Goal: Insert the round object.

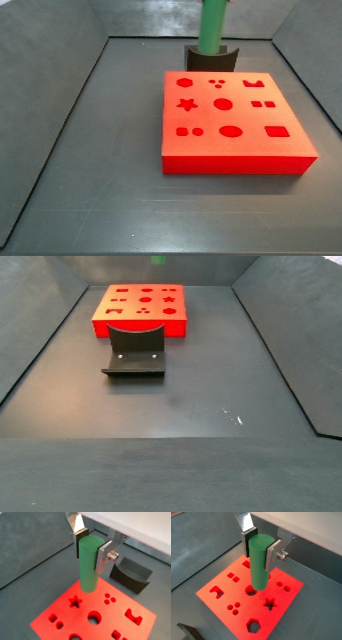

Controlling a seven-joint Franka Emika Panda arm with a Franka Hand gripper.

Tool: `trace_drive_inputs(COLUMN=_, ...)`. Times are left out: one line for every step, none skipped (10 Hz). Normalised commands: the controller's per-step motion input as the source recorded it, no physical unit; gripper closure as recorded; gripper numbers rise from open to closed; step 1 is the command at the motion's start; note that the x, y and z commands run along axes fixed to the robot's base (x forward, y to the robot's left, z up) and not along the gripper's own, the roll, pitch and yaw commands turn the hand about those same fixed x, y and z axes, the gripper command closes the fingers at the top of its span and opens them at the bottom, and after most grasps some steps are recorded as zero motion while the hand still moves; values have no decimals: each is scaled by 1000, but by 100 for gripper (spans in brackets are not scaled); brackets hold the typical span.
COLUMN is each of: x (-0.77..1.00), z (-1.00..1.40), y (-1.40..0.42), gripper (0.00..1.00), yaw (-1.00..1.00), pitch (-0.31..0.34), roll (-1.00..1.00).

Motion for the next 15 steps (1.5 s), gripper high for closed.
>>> trace_drive_inputs(x=-49, z=-34, y=-40, gripper=100, yaw=14, pitch=-71, roll=0)
trace_drive_inputs(x=509, z=-91, y=0, gripper=100, yaw=23, pitch=-96, roll=0)
trace_drive_inputs(x=931, z=-11, y=0, gripper=100, yaw=71, pitch=-157, roll=14)
trace_drive_inputs(x=986, z=0, y=29, gripper=100, yaw=83, pitch=-116, roll=4)
trace_drive_inputs(x=277, z=-94, y=-171, gripper=100, yaw=0, pitch=27, roll=154)
trace_drive_inputs(x=26, z=0, y=-134, gripper=100, yaw=-63, pitch=14, roll=71)
trace_drive_inputs(x=429, z=-414, y=0, gripper=100, yaw=-143, pitch=-66, roll=147)
trace_drive_inputs(x=657, z=-520, y=0, gripper=100, yaw=-137, pitch=-130, roll=277)
trace_drive_inputs(x=577, z=-369, y=0, gripper=100, yaw=-137, pitch=-84, roll=394)
trace_drive_inputs(x=137, z=-349, y=-189, gripper=100, yaw=-149, pitch=43, roll=500)
trace_drive_inputs(x=0, z=-320, y=-220, gripper=100, yaw=-306, pitch=121, roll=141)
trace_drive_inputs(x=-260, z=-340, y=-120, gripper=100, yaw=-454, pitch=94, roll=0)
trace_drive_inputs(x=-289, z=-343, y=-123, gripper=100, yaw=-463, pitch=74, roll=-60)
trace_drive_inputs(x=-317, z=-377, y=-69, gripper=100, yaw=-454, pitch=47, roll=-91)
trace_drive_inputs(x=-303, z=-426, y=-49, gripper=100, yaw=-437, pitch=50, roll=-117)
